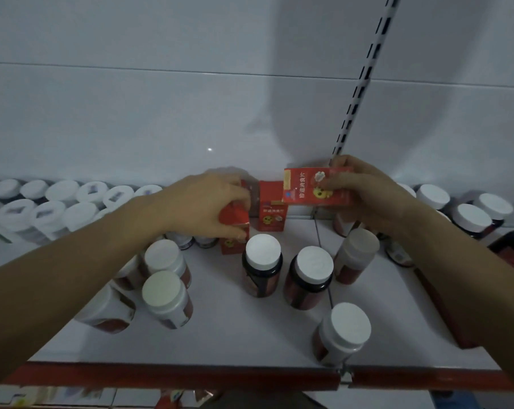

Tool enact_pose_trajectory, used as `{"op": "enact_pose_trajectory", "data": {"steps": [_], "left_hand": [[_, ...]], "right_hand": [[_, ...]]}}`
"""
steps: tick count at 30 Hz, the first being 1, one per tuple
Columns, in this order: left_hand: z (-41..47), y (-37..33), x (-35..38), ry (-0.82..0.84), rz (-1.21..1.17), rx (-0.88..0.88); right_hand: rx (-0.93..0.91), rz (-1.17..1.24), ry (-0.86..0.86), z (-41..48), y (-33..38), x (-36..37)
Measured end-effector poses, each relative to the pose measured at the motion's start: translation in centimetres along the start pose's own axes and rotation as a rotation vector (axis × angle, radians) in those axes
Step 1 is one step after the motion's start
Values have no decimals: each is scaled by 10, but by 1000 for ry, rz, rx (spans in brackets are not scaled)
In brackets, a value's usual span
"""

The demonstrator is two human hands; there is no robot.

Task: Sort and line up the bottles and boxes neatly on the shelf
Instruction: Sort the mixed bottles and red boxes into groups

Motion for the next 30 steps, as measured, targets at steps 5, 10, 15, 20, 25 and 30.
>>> {"op": "enact_pose_trajectory", "data": {"steps": [5, 10, 15, 20, 25, 30], "left_hand": [[-10, 9, 17, -18, 180, -40], [-12, 9, 18, -83, 191, 12], [-13, 11, 18, -81, 162, 5], [-14, 10, 19, -79, 158, 4], [-11, 11, 18, -56, 131, -37], [-10, 10, 17, -46, 112, -18]], "right_hand": [[30, -320, 55, -1, -1, 6], [-69, -643, 193, -1, -3, 21], [-94, -1043, 146, 10, -13, 34], [-1, -1176, 81, 22, -26, 46], [107, -1233, 91, 35, -26, 52], [134, -1210, 47, 40, -24, 70]]}}
Point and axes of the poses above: each hand's wrist, its own z-axis towards the middle knuckle, its own x-axis out of the palm, y = z × x, the point moved 3 cm from there along z, towards the middle knuckle, and after that the axes turned 7 degrees about x, right-handed, at the moved point
